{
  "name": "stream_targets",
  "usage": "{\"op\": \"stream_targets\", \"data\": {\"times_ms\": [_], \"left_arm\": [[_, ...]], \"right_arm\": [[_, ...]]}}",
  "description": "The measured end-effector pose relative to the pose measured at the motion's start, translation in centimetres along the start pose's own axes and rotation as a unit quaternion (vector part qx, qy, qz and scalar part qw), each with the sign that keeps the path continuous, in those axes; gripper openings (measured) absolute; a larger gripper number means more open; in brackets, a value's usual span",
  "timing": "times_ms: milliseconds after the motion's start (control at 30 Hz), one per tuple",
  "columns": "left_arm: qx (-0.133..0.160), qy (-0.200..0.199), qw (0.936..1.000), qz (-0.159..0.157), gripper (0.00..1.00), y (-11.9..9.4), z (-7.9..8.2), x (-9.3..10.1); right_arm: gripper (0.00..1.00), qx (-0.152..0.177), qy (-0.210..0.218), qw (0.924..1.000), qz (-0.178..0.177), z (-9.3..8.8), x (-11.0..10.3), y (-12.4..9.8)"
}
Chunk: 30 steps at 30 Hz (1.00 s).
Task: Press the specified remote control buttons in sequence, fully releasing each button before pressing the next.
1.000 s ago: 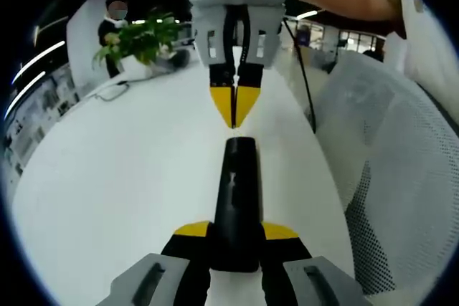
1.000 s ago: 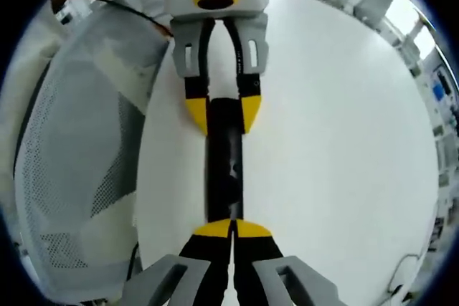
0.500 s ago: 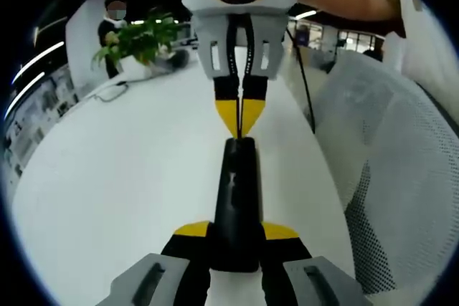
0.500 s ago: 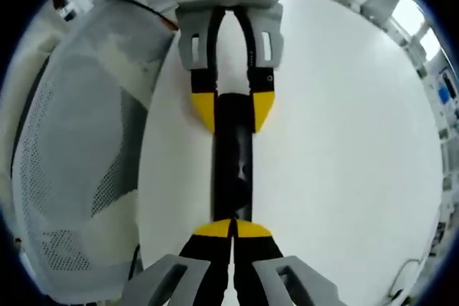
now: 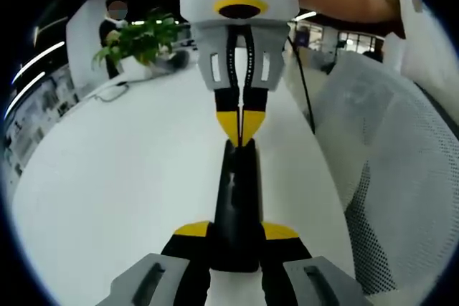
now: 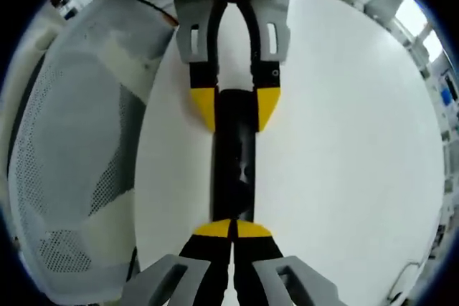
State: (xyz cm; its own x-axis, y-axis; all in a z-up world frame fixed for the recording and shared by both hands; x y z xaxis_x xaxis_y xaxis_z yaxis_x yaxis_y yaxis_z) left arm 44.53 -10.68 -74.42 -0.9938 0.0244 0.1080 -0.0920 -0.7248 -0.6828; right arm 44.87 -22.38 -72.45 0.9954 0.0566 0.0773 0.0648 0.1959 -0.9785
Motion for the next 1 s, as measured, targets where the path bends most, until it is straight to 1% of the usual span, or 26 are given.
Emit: {"op": "stream_targets", "data": {"times_ms": [333,700,1000], "left_arm": [[0.0,-0.001,1.0,0.001,0.24,-0.05,0.06,0.15],[-0.001,-0.001,1.0,0.002,0.24,-0.03,0.07,0.17],[-0.001,-0.002,1.0,0.003,0.24,-0.01,0.04,0.15]], "right_arm": [[0.0,-0.008,-0.001,1.0,-0.001,0.09,0.0,0.09],[0.0,-0.016,0.015,0.9998,0.0,0.13,0.04,0.21],[0.0,-0.018,0.008,0.9997,-0.011,0.06,-0.01,0.18]]}}
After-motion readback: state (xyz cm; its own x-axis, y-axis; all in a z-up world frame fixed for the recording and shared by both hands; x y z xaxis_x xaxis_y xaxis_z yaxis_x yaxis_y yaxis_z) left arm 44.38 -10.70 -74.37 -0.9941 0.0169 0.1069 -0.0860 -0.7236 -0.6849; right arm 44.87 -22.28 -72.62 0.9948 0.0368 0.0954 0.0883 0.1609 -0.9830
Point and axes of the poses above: the point that each gripper's makers call its tool centre point, and the gripper's own axes: y roughly forward along the fingers, x roughly to its right, z roughly out of its top, the point moved 5 cm from there along -y, roughly backward along the fingers, and after that the axes turned 8 degrees about -z, right-handed, at the moved point
